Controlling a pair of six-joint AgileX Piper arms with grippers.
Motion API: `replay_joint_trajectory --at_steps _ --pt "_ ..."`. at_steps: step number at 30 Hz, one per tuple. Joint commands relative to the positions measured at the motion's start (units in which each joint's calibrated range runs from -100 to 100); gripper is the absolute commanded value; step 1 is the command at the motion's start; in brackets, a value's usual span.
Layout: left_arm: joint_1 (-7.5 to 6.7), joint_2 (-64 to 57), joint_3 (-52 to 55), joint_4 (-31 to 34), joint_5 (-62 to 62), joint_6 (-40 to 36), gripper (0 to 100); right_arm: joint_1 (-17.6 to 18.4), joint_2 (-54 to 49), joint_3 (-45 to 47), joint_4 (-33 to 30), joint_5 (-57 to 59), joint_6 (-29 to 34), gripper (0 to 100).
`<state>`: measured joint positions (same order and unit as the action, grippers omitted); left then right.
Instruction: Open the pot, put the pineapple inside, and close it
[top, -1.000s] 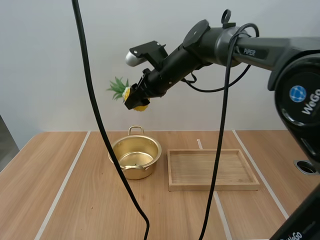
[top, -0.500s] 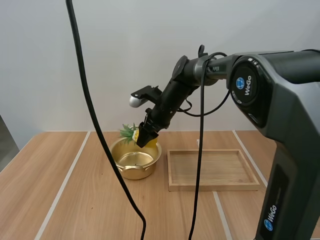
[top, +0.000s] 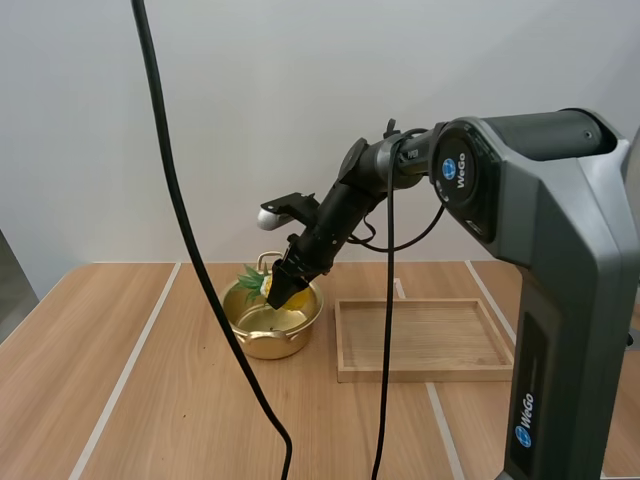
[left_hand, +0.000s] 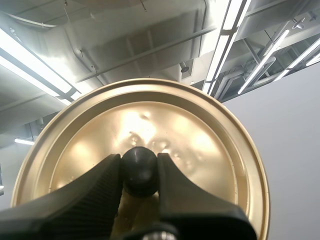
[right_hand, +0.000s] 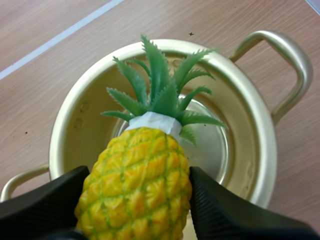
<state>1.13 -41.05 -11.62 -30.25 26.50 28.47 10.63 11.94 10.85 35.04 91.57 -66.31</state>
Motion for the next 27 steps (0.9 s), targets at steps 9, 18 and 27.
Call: replay_joint_trajectory --at_steps 9,18,27 --pt "0.16 -0.38 -0.48 -0.32 -1.80 -0.48 0 0.14 3.43 0.69 -0.51 2.02 1.57 0" --pt "0.16 -0.25 -0.48 -0.32 -1.79 -0.48 0 0.14 3.43 0.69 -1.04 4.75 2.40 49" --pt "0.16 -0.25 -0.48 -0.70 -1.79 -0.48 0 0.14 0.90 -3.44 -1.44 6.01 2.28 100"
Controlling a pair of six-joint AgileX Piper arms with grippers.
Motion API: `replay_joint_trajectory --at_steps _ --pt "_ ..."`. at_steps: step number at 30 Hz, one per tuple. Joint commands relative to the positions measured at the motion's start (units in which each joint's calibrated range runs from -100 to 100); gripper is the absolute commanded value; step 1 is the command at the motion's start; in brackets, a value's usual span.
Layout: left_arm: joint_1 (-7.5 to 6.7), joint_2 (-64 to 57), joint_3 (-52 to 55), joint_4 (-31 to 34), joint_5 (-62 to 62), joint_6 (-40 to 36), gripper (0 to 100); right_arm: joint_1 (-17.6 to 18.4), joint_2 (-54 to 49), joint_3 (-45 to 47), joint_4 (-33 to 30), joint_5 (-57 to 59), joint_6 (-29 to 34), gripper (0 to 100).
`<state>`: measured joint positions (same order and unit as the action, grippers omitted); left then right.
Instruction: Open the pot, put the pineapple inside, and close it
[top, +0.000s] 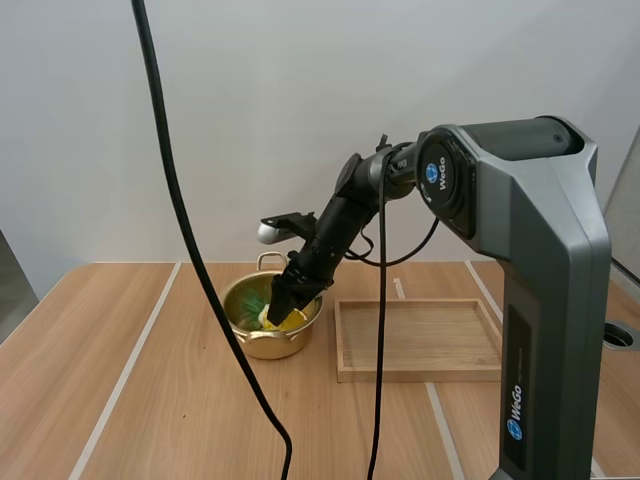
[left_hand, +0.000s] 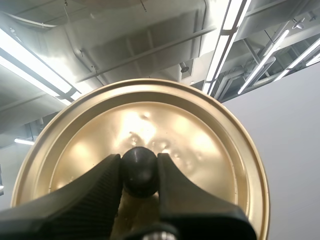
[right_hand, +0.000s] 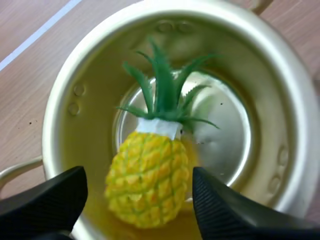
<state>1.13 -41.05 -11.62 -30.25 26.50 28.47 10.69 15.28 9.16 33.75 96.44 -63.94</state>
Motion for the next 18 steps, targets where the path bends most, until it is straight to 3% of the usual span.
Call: replay_joint_trajectory --at_steps 1,10,18 --pt "0.16 -0.25 -0.48 -0.70 -1.79 -0.48 0 0.08 -3.42 -2.52 -0.15 1.13 0.13 100" --pt "0.16 -0.25 0.55 -0.69 -1.59 -1.28 0 -0.25 -15.89 -6.70 -5.26 0.02 2.85 100" --pt "0.80 -0.38 10.91 2.79 10.44 -5.53 0 -5.49 -31.16 -6.70 -6.64 -5.50 6.75 100"
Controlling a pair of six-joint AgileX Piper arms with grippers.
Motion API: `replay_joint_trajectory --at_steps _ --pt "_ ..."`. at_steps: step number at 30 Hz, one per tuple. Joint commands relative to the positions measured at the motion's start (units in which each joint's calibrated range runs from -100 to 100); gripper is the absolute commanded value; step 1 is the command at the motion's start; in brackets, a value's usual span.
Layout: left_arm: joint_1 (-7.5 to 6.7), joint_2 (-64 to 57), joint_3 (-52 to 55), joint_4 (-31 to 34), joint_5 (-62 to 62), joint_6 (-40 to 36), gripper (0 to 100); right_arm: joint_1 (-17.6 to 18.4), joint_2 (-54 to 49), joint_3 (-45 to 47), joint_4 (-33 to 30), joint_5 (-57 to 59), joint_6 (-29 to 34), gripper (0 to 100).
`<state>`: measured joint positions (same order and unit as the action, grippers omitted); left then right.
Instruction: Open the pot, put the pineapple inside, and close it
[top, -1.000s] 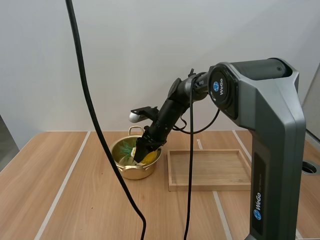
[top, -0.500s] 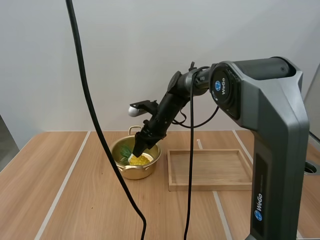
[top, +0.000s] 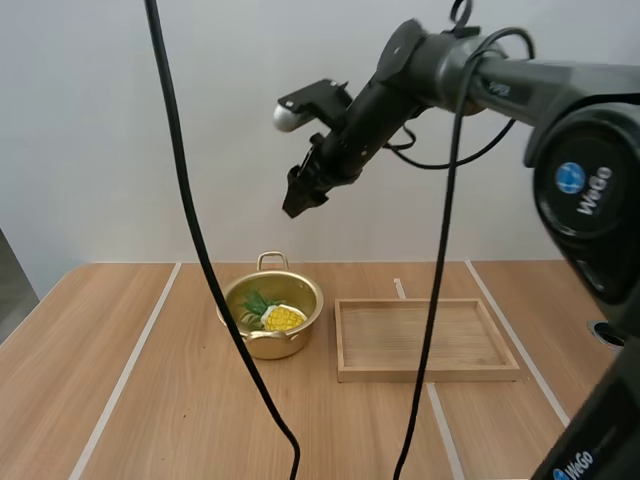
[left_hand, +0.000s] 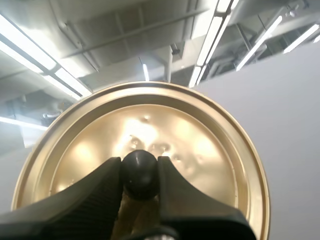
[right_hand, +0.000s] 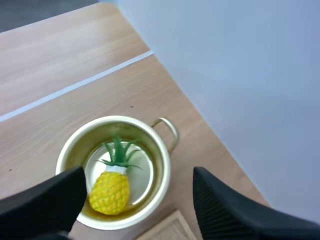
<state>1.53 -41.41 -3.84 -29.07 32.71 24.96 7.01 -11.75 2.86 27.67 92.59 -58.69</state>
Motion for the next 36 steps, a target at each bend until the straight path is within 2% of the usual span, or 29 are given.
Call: replay_joint_trajectory --at_steps 1,3,7,12,15,18,23,26,31,36 --pt "0.69 -0.02 5.35 1.95 4.63 -3.52 0 -2.92 -6.04 -0.40 -0.56 -2.37 2.27 100" --pt "1.20 -0.02 9.57 2.09 4.63 -5.80 0 -4.87 -9.54 -0.40 -0.56 -2.81 3.28 100" --pt "1.21 0.12 19.51 2.09 5.51 -6.30 0 -8.35 -15.26 -0.40 -0.80 -0.63 4.08 100" --pt "1.21 0.12 34.86 1.00 8.57 -5.83 0 -10.71 -22.37 -0.40 -6.73 -0.17 4.08 100" --pt "1.21 1.60 42.26 -2.57 8.57 -1.12 0 -10.72 -26.12 -0.40 -9.91 -0.17 4.32 100" --pt "1.21 4.68 46.69 -5.29 8.57 4.62 0 -10.72 -29.60 -0.40 -10.30 -0.17 5.06 100" --pt "1.13 13.27 46.79 -7.63 17.19 13.04 0 -10.72 -33.96 -0.40 -10.42 -0.17 5.06 100" --pt "1.13 18.76 45.41 -7.56 27.14 17.65 0 -10.72 -35.76 -0.40 -10.42 0.76 5.31 100" --pt "1.13 27.29 42.25 -7.56 39.48 19.52 0 -10.72 -36.05 -0.40 -10.42 3.74 6.66 100" --pt "1.13 32.76 40.58 -7.79 39.95 19.52 0 -10.72 -35.91 0.08 -10.53 6.82 7.62 100"
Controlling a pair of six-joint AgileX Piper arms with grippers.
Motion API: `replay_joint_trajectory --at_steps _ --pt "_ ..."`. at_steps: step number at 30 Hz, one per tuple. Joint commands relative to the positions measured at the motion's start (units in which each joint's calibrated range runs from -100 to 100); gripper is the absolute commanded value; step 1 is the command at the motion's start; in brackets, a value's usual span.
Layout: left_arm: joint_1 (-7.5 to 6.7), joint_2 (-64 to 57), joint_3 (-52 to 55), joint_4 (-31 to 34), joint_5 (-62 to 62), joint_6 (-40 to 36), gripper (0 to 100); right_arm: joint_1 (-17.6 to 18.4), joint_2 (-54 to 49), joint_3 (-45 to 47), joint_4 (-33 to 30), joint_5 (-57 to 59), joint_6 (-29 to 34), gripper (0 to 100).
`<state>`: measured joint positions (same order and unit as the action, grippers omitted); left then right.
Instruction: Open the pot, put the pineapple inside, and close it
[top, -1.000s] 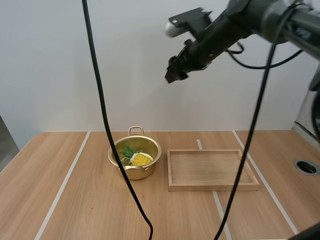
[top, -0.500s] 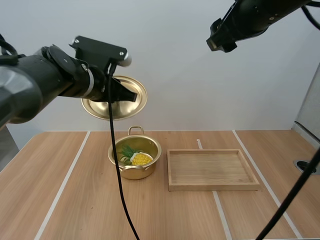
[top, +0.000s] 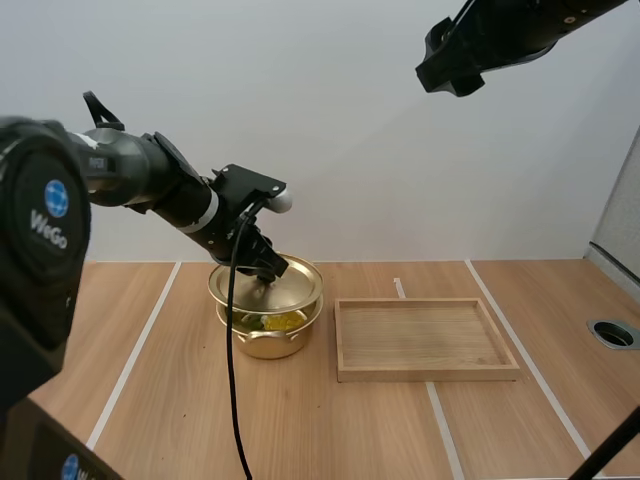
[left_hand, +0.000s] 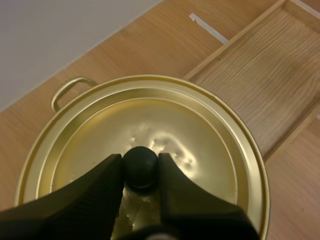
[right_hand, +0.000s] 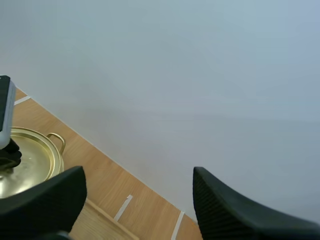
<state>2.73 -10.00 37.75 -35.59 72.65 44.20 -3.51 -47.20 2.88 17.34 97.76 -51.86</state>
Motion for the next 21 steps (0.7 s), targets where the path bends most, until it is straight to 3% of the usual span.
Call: replay_joint_trajectory --at_steps 1,7,21 --pt "-0.07 1.96 -1.00 -1.88 -1.37 0.41 0 -0.19 -0.46 0.05 -0.21 2.02 0.79 100" --pt "-0.07 5.25 -1.00 -4.90 -5.19 3.58 0 -0.19 -0.46 0.05 -0.21 2.24 0.79 100" --pt "-0.07 10.86 -0.77 -4.45 -5.69 4.47 0 -0.19 -0.46 0.05 -0.21 1.28 0.79 100"
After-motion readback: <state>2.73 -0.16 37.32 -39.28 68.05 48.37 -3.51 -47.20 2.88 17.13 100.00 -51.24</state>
